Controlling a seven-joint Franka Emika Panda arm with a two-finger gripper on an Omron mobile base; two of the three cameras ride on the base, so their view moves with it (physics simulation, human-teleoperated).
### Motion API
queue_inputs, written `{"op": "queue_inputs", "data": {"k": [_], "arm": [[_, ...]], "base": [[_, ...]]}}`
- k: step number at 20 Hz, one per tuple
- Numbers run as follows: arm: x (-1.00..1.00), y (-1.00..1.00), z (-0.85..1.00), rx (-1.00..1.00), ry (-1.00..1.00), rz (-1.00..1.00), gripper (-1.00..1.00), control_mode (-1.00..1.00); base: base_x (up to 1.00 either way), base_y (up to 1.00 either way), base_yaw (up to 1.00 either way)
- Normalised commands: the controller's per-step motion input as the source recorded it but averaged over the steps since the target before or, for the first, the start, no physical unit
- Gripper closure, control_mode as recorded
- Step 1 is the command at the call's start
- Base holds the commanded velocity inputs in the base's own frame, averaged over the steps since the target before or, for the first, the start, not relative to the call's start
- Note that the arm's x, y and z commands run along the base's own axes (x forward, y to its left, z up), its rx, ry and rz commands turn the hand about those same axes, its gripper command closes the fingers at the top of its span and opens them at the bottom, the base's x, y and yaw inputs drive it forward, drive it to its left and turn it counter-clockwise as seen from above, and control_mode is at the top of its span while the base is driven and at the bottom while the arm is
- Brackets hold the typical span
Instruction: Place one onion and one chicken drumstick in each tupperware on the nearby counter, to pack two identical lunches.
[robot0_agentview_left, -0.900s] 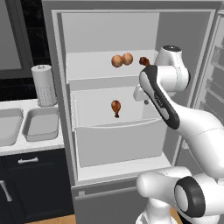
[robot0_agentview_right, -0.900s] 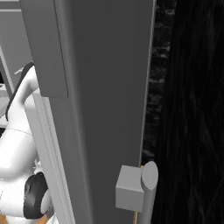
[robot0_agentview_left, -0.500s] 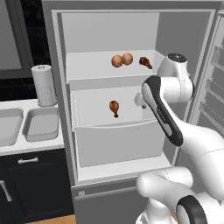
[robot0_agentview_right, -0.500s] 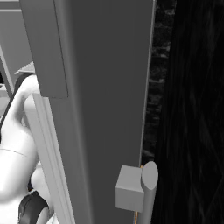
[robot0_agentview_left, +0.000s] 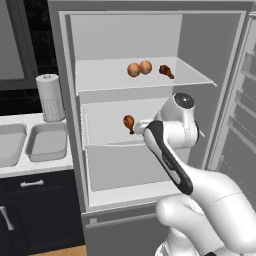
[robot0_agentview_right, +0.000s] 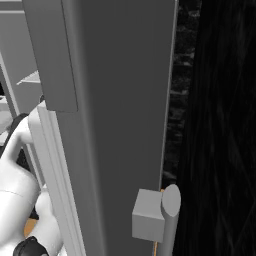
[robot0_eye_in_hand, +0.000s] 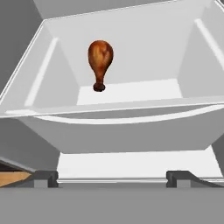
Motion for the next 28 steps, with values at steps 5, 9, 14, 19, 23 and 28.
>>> {"op": "queue_inputs", "data": {"k": [5,9,14,19,23,28], "arm": [[0.60,0.17,-0.08,0.11,0.01,-0.09,-1.00,-1.00],[0.67,0.15,-0.07,0.01,0.04,-0.05,-1.00,-1.00],[0.66,0.04,-0.08,0.00,0.07,0.00,-1.00,-1.00],[0.57,0.00,-0.17,0.00,0.06,0.00,-1.00,-1.00],[0.56,0.10,-0.30,0.00,0.03,0.00,-1.00,-1.00],[0.57,0.19,-0.36,0.00,0.02,0.00,-1.00,-1.00]], "base": [[0.00,0.00,0.00],[0.00,0.00,0.00],[0.00,0.00,0.00],[0.00,0.00,0.00],[0.00,0.00,0.00],[0.00,0.00,0.00]]}}
